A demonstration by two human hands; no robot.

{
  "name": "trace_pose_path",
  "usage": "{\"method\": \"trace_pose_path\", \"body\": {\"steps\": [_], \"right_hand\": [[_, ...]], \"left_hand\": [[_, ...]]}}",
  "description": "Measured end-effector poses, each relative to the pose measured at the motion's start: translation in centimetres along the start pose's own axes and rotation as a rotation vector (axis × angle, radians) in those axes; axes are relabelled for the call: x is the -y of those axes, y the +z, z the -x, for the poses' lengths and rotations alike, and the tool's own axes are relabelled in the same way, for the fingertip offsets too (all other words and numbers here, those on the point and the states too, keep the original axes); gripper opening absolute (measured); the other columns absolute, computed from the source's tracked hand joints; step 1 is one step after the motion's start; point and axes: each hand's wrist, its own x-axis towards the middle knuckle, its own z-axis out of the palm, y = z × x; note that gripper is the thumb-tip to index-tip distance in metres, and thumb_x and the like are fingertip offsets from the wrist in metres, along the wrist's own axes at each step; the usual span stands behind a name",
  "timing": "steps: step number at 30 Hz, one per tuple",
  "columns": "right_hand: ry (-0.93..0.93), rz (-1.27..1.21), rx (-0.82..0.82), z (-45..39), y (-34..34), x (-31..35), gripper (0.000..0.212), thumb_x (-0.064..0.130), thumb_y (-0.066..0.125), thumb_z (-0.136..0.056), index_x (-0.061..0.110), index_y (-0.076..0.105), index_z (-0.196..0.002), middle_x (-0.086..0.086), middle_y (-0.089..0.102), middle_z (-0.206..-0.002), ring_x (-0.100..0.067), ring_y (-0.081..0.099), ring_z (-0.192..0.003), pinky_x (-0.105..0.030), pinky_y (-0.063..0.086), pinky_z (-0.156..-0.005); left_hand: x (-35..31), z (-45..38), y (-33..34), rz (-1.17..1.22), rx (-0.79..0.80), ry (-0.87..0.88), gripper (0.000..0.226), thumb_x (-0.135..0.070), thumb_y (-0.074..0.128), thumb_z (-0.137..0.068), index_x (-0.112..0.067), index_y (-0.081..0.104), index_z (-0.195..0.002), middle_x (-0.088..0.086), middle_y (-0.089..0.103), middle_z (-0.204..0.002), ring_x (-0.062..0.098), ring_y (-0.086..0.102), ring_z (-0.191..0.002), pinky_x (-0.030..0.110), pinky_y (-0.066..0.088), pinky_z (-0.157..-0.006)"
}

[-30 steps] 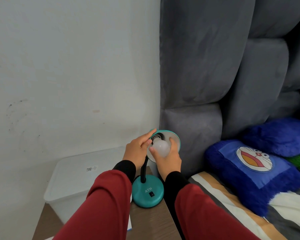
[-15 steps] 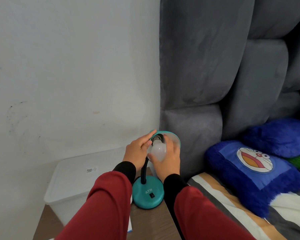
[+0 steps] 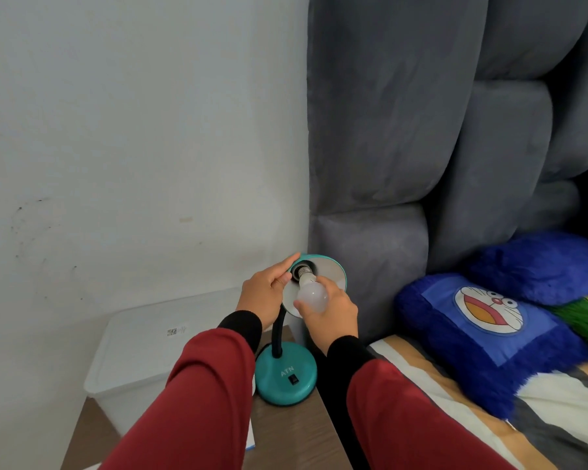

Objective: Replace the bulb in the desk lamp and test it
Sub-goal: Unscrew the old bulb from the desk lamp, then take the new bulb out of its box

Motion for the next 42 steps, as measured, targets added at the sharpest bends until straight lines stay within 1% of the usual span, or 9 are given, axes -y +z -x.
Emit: {"method": "trace_pose_path", "body": {"steps": [2, 5, 8, 16, 23, 27, 28, 32, 42], "right_hand": [[0.008, 0.014, 0.009, 0.1, -0.6, 0.4, 0.055, 0.031, 0.067, -0.082, 0.018, 0.048, -0.132, -0.009, 0.057, -0.129, -0.025, 0.051, -0.12, -0.031, 0.042, -0.1], [0.018, 0.051, 0.031, 0.5, -1.5, 1.0, 0.053, 0.035, 0.065, -0.083, 0.017, 0.049, -0.131, -0.01, 0.06, -0.125, -0.026, 0.053, -0.118, -0.031, 0.043, -0.097], [0.031, 0.088, 0.045, 1.0, -2.2, 1.5, 0.053, 0.038, 0.062, -0.084, 0.018, 0.048, -0.131, -0.01, 0.06, -0.125, -0.026, 0.053, -0.119, -0.028, 0.042, -0.096], [0.048, 0.105, 0.062, 3.7, -3.8, 3.0, 0.049, 0.037, 0.061, -0.085, 0.011, 0.052, -0.127, -0.014, 0.061, -0.123, -0.029, 0.054, -0.116, -0.031, 0.042, -0.096], [0.108, 0.038, 0.091, 7.1, -3.8, 2.9, 0.046, 0.034, 0.06, -0.086, 0.008, 0.053, -0.122, -0.016, 0.062, -0.119, -0.032, 0.055, -0.114, -0.032, 0.043, -0.093], [0.143, 0.009, 0.114, 8.8, -2.7, 1.8, 0.045, 0.033, 0.059, -0.086, 0.009, 0.053, -0.123, -0.013, 0.063, -0.116, -0.025, 0.056, -0.094, -0.02, 0.044, -0.07], [0.143, 0.01, 0.117, 9.2, -2.4, 1.4, 0.045, 0.033, 0.059, -0.085, 0.008, 0.053, -0.122, -0.013, 0.063, -0.115, -0.025, 0.055, -0.093, -0.022, 0.044, -0.07], [0.184, 0.006, 0.131, 10.4, -0.4, -0.7, 0.045, 0.037, 0.061, -0.084, 0.009, 0.055, -0.12, -0.013, 0.064, -0.114, -0.03, 0.057, -0.108, -0.034, 0.044, -0.091], [0.297, 0.042, 0.255, 11.5, 5.8, -6.0, 0.05, 0.038, 0.06, -0.085, 0.008, 0.054, -0.124, -0.015, 0.061, -0.121, -0.032, 0.055, -0.114, -0.038, 0.045, -0.099]], "left_hand": [[-0.2, 0.1, -0.3, -0.084, 0.017, 0.001, 0.039, -0.02, 0.039, -0.102, -0.033, 0.043, -0.139, -0.002, 0.05, -0.143, 0.015, 0.044, -0.134, 0.014, 0.028, -0.104], [0.1, 0.5, -0.7, -0.204, 0.057, -0.083, 0.044, -0.029, 0.037, -0.102, -0.03, 0.033, -0.146, 0.002, 0.045, -0.147, 0.019, 0.042, -0.136, 0.026, 0.027, -0.113], [1.0, 1.3, -1.3, -0.345, 0.09, -0.196, 0.047, -0.032, 0.041, -0.1, -0.023, 0.034, -0.145, 0.006, 0.045, -0.146, 0.023, 0.04, -0.136, 0.032, 0.027, -0.116], [2.6, 4.6, -2.8, -0.755, 0.18, -0.39, 0.041, -0.031, 0.047, -0.096, -0.013, 0.052, -0.133, 0.008, 0.053, -0.136, 0.024, 0.052, -0.124, 0.029, 0.043, -0.101], [3.4, 8.2, -3.8, -0.898, 0.187, -0.49, 0.035, -0.026, 0.052, -0.093, -0.012, 0.057, -0.124, 0.008, 0.057, -0.129, 0.024, 0.058, -0.115, 0.028, 0.048, -0.088], [3.6, 10.1, -3.7, -0.931, 0.191, -0.502, 0.036, -0.027, 0.054, -0.091, -0.011, 0.058, -0.122, 0.009, 0.058, -0.127, 0.025, 0.059, -0.114, 0.03, 0.049, -0.09], [3.7, 10.5, -3.6, -0.933, 0.195, -0.504, 0.036, -0.027, 0.055, -0.091, -0.011, 0.058, -0.123, 0.009, 0.058, -0.127, 0.025, 0.059, -0.114, 0.031, 0.049, -0.09], [5.1, 12.0, -3.0, -0.942, 0.237, -0.508, 0.033, -0.022, 0.053, -0.089, -0.009, 0.061, -0.118, 0.01, 0.06, -0.125, 0.028, 0.059, -0.114, 0.033, 0.049, -0.092], [10.3, 12.9, -1.2, -0.817, 0.207, -0.514, 0.047, -0.026, 0.051, -0.093, -0.022, 0.042, -0.138, 0.011, 0.051, -0.133, 0.029, 0.053, -0.119, 0.037, 0.047, -0.096]]}}
